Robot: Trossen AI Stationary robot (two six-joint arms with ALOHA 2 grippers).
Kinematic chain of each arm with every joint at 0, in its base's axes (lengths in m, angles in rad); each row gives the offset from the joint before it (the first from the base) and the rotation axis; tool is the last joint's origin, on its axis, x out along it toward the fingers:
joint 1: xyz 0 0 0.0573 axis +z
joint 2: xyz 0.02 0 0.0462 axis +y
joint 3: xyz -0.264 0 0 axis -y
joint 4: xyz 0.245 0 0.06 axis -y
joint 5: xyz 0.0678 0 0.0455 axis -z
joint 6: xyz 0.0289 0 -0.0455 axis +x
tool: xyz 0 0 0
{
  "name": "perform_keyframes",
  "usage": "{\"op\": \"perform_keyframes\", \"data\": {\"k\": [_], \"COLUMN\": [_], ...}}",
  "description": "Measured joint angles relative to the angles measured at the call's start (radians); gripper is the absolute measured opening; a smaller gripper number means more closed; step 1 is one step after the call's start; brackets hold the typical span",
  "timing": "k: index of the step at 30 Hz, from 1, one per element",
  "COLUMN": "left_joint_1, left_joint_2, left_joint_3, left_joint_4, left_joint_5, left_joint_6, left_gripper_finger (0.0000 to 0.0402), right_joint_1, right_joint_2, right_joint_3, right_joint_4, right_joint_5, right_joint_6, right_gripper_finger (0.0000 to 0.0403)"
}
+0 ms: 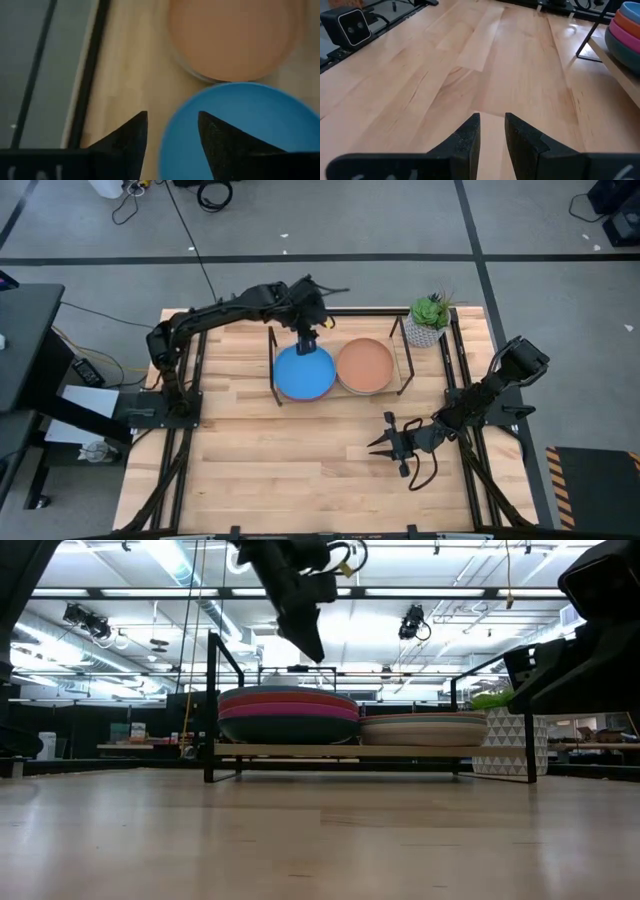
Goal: Place and stack plates onto a shelf
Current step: Return to Home Position
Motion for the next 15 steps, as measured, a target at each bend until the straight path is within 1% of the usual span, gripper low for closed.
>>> {"op": "perform_keyframes", "data": {"k": [5,10,12,15], "left_joint_1": [-0.086,-0.189,-0.224,-0.258], "left_joint_2": [0.000,-0.040,-0.066,-0.112], "left_joint_3": [0.000,0.010,-0.003,-0.069], "left_joint_4": [-0.024,-0.024,0.013,0.091], "left_joint_5": [0.004,0.008,0.050,0.157], "left_joint_6": [-0.028,-0.029,-0.029,-0.035], "left_gripper_finger": [0.0170,0.0153,0.0145,0.0133], "right_joint_1": [0.000,0.000,0.001,0.004], "right_joint_2": [0.000,0.000,-0.002,-0.013], "right_joint_3": [0.000,0.000,-0.002,-0.040], "right_joint_4": [0.000,0.009,0.038,0.118], "right_joint_5": [0.000,0.016,0.018,-0.035], "right_joint_6": [-0.016,-0.076,-0.099,-0.120], "right_gripper_finger": [0.0096,0.0096,0.0096,0.0095]}}
